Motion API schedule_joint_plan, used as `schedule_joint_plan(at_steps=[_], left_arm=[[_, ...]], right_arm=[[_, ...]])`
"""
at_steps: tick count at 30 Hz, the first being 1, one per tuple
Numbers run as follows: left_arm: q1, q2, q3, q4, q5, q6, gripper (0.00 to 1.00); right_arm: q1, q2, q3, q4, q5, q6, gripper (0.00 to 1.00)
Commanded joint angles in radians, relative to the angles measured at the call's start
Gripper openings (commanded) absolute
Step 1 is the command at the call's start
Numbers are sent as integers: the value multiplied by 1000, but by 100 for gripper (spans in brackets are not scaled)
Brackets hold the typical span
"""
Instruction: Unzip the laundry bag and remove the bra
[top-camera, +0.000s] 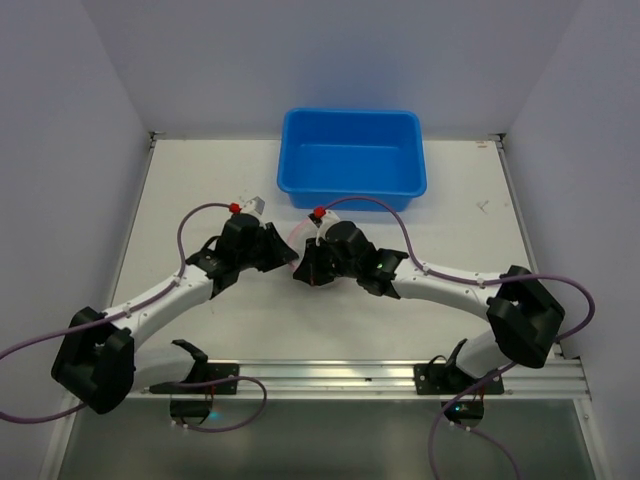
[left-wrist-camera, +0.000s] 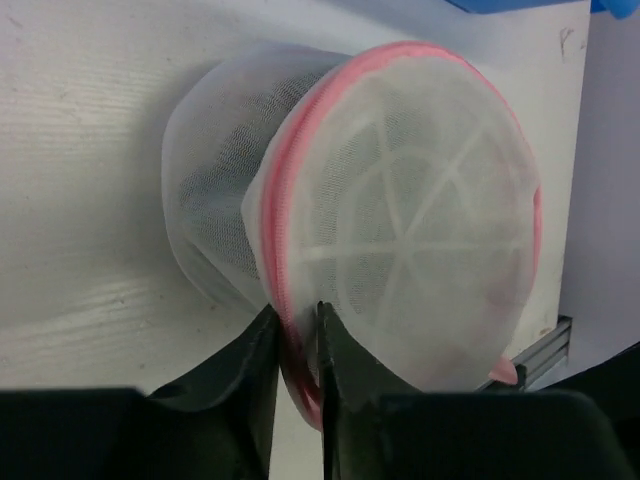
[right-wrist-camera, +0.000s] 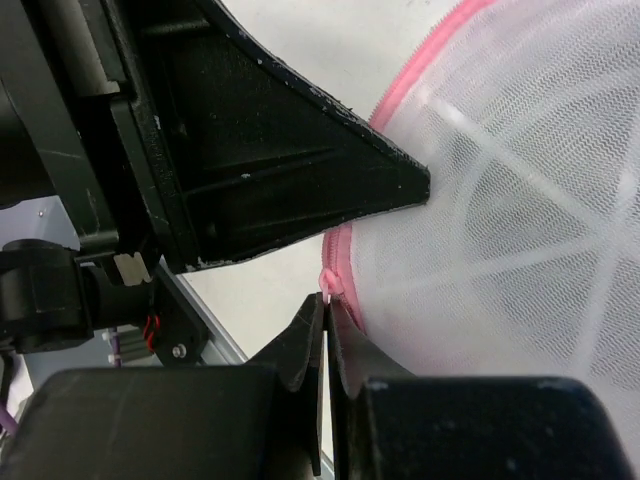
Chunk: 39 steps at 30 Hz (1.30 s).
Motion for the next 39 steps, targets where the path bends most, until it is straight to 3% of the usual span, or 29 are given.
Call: schedule_joint_plan(at_steps=[1, 3, 8, 13, 18, 19, 20, 21, 22, 23, 26, 27, 28, 30, 33, 35, 39], left_arm=[[-12, 4, 4, 103, 5, -33, 21], [-12, 1, 12, 86, -7, -25, 1], [-1, -21, 17, 36, -32, -5, 0], [-3, -70, -34, 34, -26, -25, 0], [-50, -143, -130, 101, -15, -107, 2], [-76, -162, -144, 115, -47, -121, 7], [-137, -166, -169, 168, -64, -132, 22], [-168, -166, -179, 187, -79, -153, 31], [-190, -166, -189, 200, -94, -161, 40], [-217, -169, -195, 206, -101, -166, 61], [-221, -225, -212, 155, -156, -168, 91], [-221, -244, -198, 129, -179, -158, 95], [-221, -286, -183, 32, -237, -151, 98], [-221, -336, -137, -67, -321, -129, 100], [-216, -373, -124, -110, -384, -111, 96], [-204, -386, -127, -139, -421, -111, 87], [-164, -360, -167, -100, -383, -94, 82]], right_arm=[[5, -16, 23, 5, 11, -4, 0], [5, -47, 5, -14, 20, -20, 0], [-13, -157, -124, -103, 107, -85, 0], [-122, -294, -259, -158, 101, -94, 0], [-159, -347, -278, -190, 120, -155, 0], [-162, -349, -270, -201, 120, -166, 0], [-164, -347, -262, -209, 120, -186, 2], [-165, -346, -255, -221, 127, -194, 6], [-165, -346, -233, -248, 144, -201, 16], [-165, -352, -219, -267, 147, -214, 22], [-165, -398, -172, -340, 159, -234, 46], [-165, -413, -158, -359, 173, -241, 51], [-164, -429, -126, -394, 175, -254, 60], [-162, -467, -78, -420, 175, -272, 69], [-144, -476, -26, -431, 173, -298, 77], [-128, -459, 29, -430, 175, -336, 79], [-73, -369, 109, -408, 155, -419, 80]])
